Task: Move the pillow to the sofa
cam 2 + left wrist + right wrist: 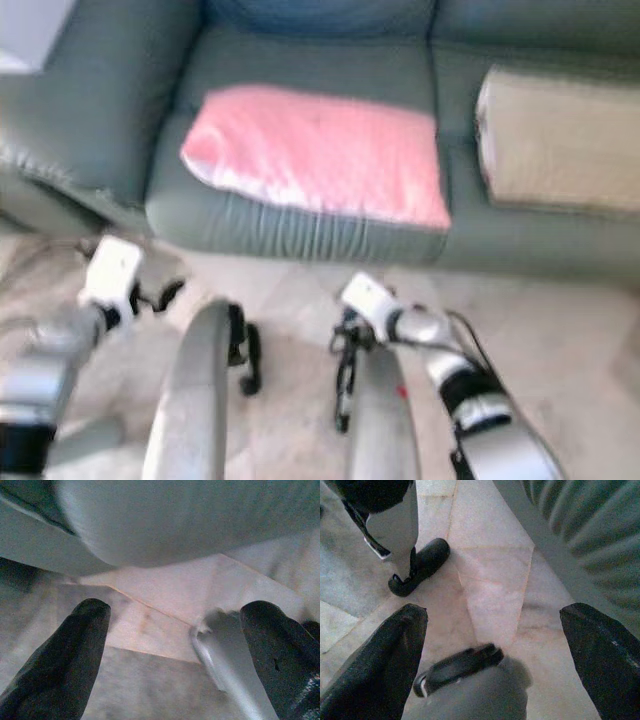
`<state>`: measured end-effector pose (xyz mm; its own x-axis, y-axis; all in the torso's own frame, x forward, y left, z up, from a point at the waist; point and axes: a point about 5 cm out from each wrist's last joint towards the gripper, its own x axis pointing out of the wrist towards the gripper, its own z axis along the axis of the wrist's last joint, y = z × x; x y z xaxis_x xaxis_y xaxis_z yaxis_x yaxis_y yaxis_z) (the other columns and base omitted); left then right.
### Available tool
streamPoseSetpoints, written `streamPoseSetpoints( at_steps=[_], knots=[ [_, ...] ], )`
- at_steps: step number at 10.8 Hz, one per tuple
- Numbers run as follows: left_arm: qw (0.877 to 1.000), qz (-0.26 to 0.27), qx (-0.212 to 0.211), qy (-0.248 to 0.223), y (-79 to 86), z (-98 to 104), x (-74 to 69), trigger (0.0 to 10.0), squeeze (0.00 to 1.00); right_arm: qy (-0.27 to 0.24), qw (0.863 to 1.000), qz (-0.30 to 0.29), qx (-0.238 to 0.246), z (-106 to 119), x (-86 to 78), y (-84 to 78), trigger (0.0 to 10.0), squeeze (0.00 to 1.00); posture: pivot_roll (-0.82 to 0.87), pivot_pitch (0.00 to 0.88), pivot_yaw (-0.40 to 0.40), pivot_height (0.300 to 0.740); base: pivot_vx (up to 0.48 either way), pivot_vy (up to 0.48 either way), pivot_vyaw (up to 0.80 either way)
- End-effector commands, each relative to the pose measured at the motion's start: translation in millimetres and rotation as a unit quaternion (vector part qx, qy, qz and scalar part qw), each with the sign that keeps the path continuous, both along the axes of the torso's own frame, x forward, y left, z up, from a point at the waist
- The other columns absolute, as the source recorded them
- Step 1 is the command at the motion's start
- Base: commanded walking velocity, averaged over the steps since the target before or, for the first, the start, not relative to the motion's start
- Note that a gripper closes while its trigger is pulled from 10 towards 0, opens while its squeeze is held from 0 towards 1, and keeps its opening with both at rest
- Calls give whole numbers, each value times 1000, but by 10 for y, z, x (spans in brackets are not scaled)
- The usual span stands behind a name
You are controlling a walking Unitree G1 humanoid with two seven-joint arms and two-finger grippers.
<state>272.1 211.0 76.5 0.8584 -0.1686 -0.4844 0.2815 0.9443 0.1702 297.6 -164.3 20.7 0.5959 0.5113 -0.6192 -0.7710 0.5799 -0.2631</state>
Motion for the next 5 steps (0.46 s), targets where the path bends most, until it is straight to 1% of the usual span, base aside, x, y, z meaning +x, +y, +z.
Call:
streamPoseSetpoints(
  at_steps=[1,2,3,4,5],
  knots=[
    [1000,6,3,4,12,-63,-25,10000,0,-16,999,-40,18,-26,-20,-30,10000,0,66,324,0,641,0,0,0],
    [1000,6,-17,-11,-47,-62,-1,10000,0,-27,998,-50,25,-27,-22,-12,10000,0,63,304,-1,641,0,0,0],
    [999,-2,-41,-24,-126,-47,11,10000,0,-30,998,-51,23,-38,-37,-21,10000,0,60,300,0,641,0,0,0],
    [999,-6,-38,-23,-145,-60,20,10000,0,-37,998,-55,16,-18,-12,-57,10000,0,55,294,3,641,0,0,0],
    [999,-4,-43,-24,-147,-80,35,10000,0,-75,995,-60,-6,68,65,-111,10000,0,49,289,3,641,0,0,0]
  ],
)
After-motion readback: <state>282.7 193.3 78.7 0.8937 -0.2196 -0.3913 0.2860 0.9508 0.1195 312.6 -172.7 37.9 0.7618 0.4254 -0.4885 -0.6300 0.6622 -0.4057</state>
